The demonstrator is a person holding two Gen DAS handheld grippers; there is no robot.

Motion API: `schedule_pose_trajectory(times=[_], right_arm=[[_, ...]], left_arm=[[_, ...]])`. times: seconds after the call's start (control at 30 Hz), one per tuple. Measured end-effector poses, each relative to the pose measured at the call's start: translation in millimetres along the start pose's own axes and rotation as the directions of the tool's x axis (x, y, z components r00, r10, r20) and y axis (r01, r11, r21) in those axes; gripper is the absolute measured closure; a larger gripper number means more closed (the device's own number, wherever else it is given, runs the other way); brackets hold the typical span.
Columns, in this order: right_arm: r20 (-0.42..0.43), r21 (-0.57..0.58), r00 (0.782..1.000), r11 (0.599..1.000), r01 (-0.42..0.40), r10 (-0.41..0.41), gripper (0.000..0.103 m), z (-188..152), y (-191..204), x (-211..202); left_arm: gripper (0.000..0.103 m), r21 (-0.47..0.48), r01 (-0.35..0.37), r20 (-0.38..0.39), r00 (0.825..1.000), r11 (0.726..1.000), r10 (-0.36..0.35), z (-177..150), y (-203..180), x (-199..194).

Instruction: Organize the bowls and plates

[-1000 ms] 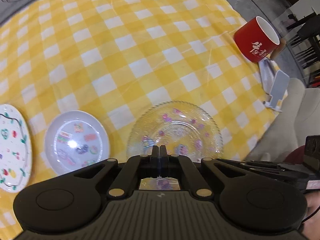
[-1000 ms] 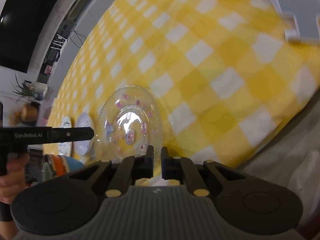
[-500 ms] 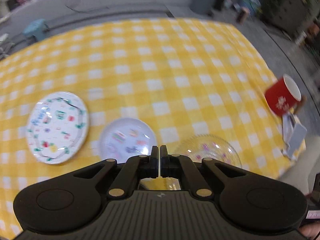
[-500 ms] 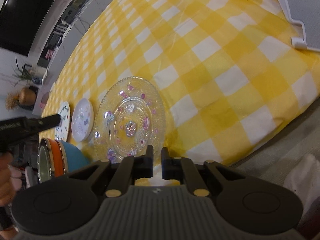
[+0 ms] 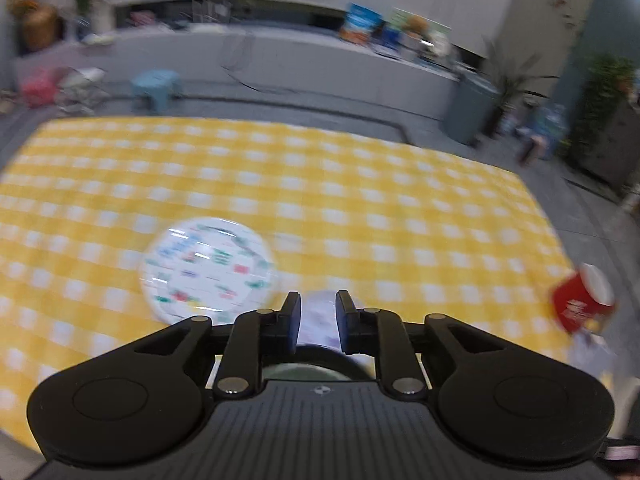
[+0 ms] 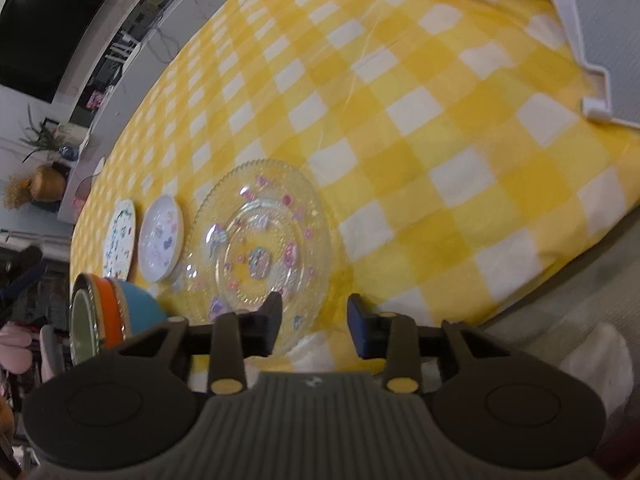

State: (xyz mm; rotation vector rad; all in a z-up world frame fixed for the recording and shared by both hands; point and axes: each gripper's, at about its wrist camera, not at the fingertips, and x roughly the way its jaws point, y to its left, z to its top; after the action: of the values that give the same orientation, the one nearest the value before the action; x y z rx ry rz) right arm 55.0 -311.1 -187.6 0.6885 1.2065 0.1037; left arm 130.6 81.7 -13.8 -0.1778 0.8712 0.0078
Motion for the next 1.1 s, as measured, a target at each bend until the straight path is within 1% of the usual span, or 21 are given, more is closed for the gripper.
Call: schedule_pose_trajectory(times=[0.07,0.1,0.13,0.2,0.23,0.3,0.37,0.4,0.43,0.5,0.53,0.57,0.63,0.7,0.73,0.83,0.97,1.03,1.1], right_arm=[[0.022,-0.004,1.0,1.0,0.012,-0.012,0.057,2,2,-2],[0.042,-0.016,0.999,1.0,0.021,-0.02,0.056,3,6,-5],[0.07,-0.033,0.997,0.999,0.033,-0.031,0.055,4,9,-8],[0.134,-0.07,0.989,0.995,0.07,-0.06,0.045,4,16,-14],[0.166,-0.091,0.983,0.992,0.092,-0.076,0.042,4,20,-17],[0.23,-0.139,0.968,0.982,0.131,-0.097,0.029,3,29,-21],[0.282,-0.182,0.952,0.968,0.172,-0.116,0.022,3,37,-22],[0.303,-0.192,0.945,0.963,0.188,-0.124,0.022,5,41,-22],[0.32,-0.2,0.939,0.959,0.199,-0.128,0.021,5,44,-23],[0.345,-0.218,0.933,0.958,0.188,-0.105,0.01,5,51,-28],[0.352,-0.23,0.932,0.957,0.176,-0.086,0.009,6,57,-30],[0.357,-0.245,0.931,0.955,0.168,-0.072,0.009,7,63,-32],[0.374,-0.28,0.925,0.944,0.177,-0.062,0.007,7,77,-35],[0.398,-0.326,0.916,0.925,0.194,-0.052,0.006,7,97,-38],[0.404,-0.349,0.914,0.916,0.197,-0.043,0.006,7,107,-37],[0.398,-0.413,0.917,0.891,0.19,-0.011,0.006,11,139,-36],[0.359,-0.504,0.932,0.85,0.155,0.043,0.006,16,181,-30],[0.319,-0.537,0.945,0.835,0.12,0.069,0.006,20,199,-26],[0.253,-0.565,0.961,0.824,0.051,0.115,0.007,27,216,-21]], left_arm=[[0.077,0.004,-0.048,0.022,0.999,0.999,0.048,1,8,-2],[0.076,-0.009,-0.054,0.019,0.998,0.999,0.054,1,13,0],[0.076,-0.025,-0.047,0.01,0.999,0.999,0.047,1,19,2],[0.076,-0.04,-0.019,-0.013,1.0,0.999,0.019,0,26,6],[0.074,-0.037,-0.015,-0.02,1.0,0.999,0.014,0,28,8],[0.072,-0.036,-0.026,-0.017,1.0,0.999,0.025,-1,30,8],[0.066,-0.031,-0.03,-0.014,0.999,0.999,0.03,-5,31,7],[0.066,-0.026,-0.023,-0.018,1.0,0.999,0.022,-6,31,7],[0.065,-0.026,-0.013,-0.021,1.0,1.0,0.013,-6,32,7],[0.064,-0.037,0.009,-0.012,1.0,0.999,-0.01,-7,35,5],[0.063,-0.033,0.026,0.006,1.0,0.999,-0.026,-8,36,4],[0.06,-0.025,0.038,0.021,0.999,0.999,-0.038,-8,37,3],[0.058,-0.02,0.045,0.026,0.999,0.999,-0.045,-7,39,3],[0.057,-0.038,0.048,0.027,0.999,0.998,-0.047,-6,45,3],[0.057,-0.051,0.046,0.026,0.999,0.998,-0.045,-6,49,3],[0.057,-0.087,0.023,0.022,1.0,0.996,-0.021,-4,62,6],[0.055,-0.126,0.005,-0.008,1.0,0.992,-0.006,-1,84,14],[0.055,-0.166,-0.003,-0.028,1.0,0.986,-0.001,0,97,19],[0.056,-0.241,-0.013,-0.042,0.999,0.971,0.003,0,113,26]])
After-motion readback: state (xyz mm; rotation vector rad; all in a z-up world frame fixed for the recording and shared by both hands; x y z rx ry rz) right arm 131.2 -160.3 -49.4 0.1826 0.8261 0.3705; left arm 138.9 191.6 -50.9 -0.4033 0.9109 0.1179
